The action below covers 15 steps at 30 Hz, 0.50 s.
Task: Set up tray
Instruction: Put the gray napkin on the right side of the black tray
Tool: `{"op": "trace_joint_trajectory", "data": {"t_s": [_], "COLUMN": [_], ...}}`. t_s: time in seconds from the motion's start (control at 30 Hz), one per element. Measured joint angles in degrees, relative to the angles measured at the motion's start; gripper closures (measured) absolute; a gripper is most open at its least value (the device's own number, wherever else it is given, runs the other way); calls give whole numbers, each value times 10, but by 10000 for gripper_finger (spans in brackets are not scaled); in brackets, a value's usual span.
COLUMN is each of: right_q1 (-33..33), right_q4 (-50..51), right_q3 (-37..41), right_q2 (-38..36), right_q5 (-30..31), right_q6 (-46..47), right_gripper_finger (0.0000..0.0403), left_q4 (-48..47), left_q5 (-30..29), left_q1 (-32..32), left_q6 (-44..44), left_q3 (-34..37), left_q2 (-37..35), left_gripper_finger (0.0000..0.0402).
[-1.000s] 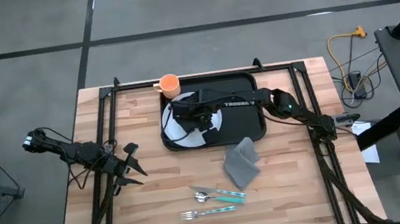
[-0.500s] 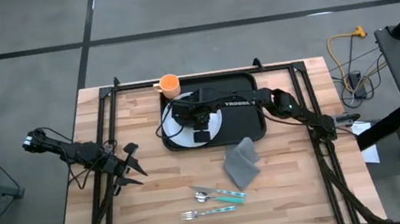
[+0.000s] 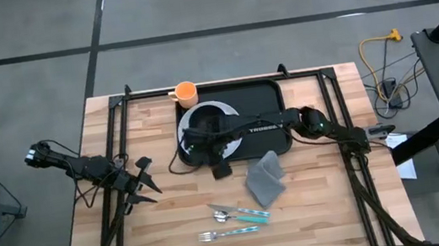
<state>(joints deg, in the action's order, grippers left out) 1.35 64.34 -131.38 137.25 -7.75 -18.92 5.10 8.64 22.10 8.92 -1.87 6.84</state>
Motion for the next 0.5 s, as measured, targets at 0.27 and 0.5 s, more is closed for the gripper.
{"op": "trace_joint_trajectory", "data": {"t_s": [0.27,0.5], "right_q1": [15,13], "right_q4": [81,-20], "right_q3": [98,347], "right_q2": [-50,-194], "right_q5": [-400,-468], "right_q6": [-149,-251], "right_gripper_finger": [335,335], "left_q4": [0,-1], "left_q5": [0,0], "left_q1": [0,0], "left_q6": [0,0], "left_q3": [0,0], "left_q2": [0,2], "left_gripper_finger": [279,279]}}
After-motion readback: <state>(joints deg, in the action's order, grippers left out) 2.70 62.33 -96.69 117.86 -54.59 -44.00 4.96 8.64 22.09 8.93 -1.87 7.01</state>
